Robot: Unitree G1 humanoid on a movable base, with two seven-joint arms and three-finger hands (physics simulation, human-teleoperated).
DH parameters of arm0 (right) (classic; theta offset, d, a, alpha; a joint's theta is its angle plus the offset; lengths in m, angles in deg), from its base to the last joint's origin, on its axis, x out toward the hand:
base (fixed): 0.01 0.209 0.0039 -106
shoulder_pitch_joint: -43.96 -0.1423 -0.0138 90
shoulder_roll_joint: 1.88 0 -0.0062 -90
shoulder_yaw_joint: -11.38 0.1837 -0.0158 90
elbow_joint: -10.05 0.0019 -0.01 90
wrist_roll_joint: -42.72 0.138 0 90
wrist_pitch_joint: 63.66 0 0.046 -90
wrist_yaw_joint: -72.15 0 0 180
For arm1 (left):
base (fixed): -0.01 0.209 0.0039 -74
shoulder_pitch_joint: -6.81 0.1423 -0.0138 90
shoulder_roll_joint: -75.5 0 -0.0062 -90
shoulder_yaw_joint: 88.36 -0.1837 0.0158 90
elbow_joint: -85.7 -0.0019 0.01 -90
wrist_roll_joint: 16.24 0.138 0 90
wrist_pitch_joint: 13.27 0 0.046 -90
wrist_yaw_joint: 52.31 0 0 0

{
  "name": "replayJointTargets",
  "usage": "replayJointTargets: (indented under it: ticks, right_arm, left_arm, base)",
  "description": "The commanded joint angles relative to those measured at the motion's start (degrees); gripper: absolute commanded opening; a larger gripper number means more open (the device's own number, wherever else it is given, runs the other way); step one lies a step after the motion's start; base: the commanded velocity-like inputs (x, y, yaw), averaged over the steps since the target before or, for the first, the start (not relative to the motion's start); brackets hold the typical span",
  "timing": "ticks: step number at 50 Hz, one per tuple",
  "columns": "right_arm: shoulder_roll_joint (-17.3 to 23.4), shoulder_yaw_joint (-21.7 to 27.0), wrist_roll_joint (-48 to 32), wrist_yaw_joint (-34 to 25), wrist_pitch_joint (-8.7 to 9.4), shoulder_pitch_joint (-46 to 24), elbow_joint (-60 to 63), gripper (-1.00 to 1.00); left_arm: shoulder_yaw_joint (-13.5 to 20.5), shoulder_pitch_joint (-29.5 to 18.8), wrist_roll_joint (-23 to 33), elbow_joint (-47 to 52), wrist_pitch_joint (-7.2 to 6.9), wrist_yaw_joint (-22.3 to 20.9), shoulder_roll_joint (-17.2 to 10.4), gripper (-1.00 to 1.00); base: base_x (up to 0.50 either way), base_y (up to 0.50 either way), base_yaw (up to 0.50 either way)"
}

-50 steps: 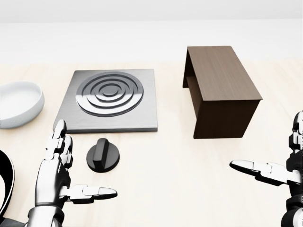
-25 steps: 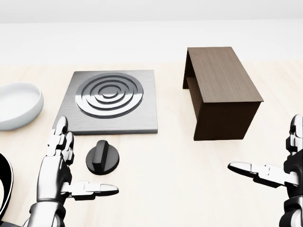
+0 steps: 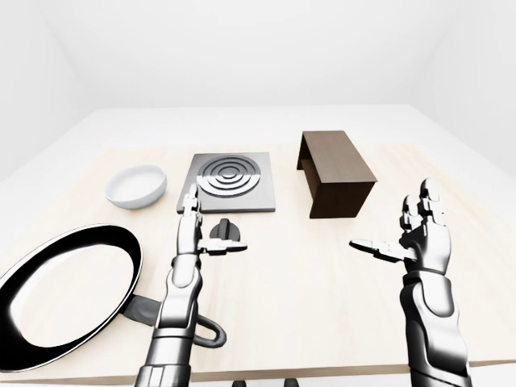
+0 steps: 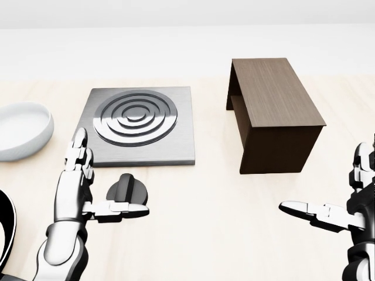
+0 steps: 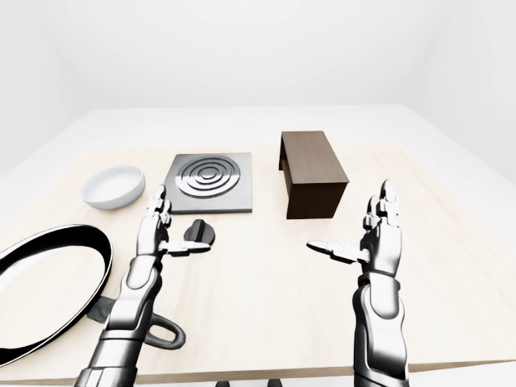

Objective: Turn on the stove.

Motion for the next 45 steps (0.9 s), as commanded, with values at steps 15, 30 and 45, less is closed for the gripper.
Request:
replayJointTargets:
  ticks: [15,30,45]
  right_arm:
    - [0.01,-0.26,0.26,-0.04,0.00,0.10,-0.62,1.00]
    - [-0.03,-0.16,0.02,-0.09,0.00,0.25,-0.98,1.00]
    - [0.00,-0.06,-0.01,0.07,0.00,0.23,-0.90,1.00]
  left_arm:
    - [-1.27,0.40,2.95,-4.59,2.06,-0.33,0.50,1.00]
    - [-1.90,2.61,3.86,-4.74,3.58,-0.11,1.05,1.00]
    - [-4.09,5.53,6.09,-5.05,4.57,-0.20,2.32,1.00]
  base:
    - [0.00,0.00,0.00]
    - [0.00,0.00,0.00]
    - [0.00,0.00,0.00]
